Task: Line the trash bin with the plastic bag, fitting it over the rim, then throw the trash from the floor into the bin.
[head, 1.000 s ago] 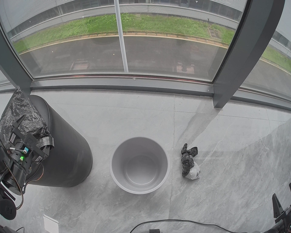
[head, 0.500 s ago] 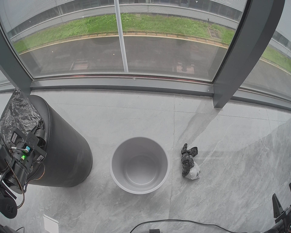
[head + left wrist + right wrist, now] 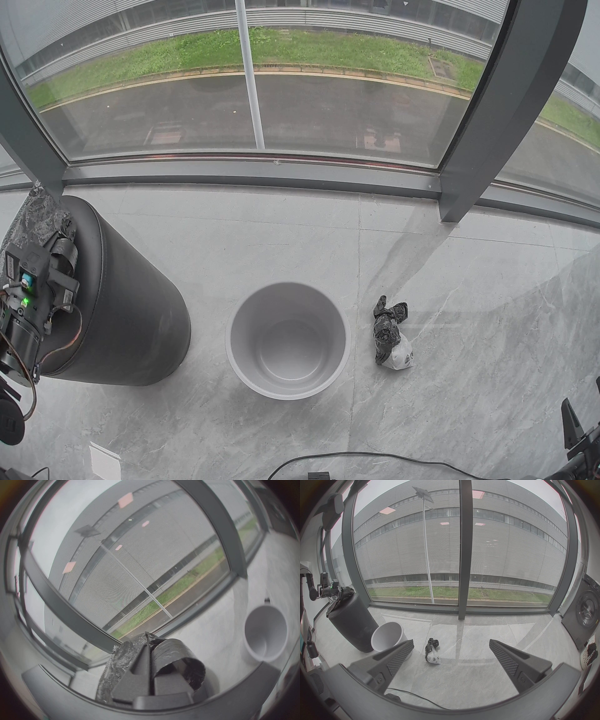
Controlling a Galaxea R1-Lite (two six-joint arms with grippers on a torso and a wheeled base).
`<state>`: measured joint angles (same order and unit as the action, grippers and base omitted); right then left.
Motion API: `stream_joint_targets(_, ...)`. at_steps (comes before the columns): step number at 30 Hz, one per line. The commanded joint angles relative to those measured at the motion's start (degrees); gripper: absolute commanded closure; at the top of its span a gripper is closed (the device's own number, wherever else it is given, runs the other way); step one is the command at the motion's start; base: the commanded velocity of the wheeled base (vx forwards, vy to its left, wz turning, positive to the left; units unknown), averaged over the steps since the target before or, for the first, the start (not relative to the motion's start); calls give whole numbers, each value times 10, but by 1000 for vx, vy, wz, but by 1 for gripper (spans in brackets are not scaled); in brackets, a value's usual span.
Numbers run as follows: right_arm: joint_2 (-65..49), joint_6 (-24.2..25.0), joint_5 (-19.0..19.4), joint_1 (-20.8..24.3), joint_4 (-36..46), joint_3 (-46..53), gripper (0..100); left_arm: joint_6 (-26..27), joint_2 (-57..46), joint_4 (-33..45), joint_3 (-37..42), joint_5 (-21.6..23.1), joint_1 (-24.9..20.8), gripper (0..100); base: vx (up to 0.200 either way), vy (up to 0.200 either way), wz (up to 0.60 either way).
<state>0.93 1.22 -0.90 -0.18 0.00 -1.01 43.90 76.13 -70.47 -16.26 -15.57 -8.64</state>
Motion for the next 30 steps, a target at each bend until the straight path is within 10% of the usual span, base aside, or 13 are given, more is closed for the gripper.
stream_joint_targets(1, -8, -1, 0, 0, 0, 9, 0, -110, -8, 33, -70, -3, 0, 100, 0, 0, 0)
stream_joint_targets(12, -8, -3, 0, 0, 1, 9, 0, -428, -51, 271, -215, 31, -1, 100, 0, 0, 0)
stream_joint_targets(17, -8, -8, 0, 0, 1, 9, 0, -630, -59, 494, -351, 55, 0, 100, 0, 0, 0)
stream_joint_targets(22, -8, -12, 0, 0, 1, 9, 0, -787, -86, 706, -445, 233, 21, 100, 0, 0, 0)
stream_joint_targets(30, -8, -5, 0, 0, 2, 8, 0, -883, -109, 755, -428, 419, 28, 100, 0, 0, 0)
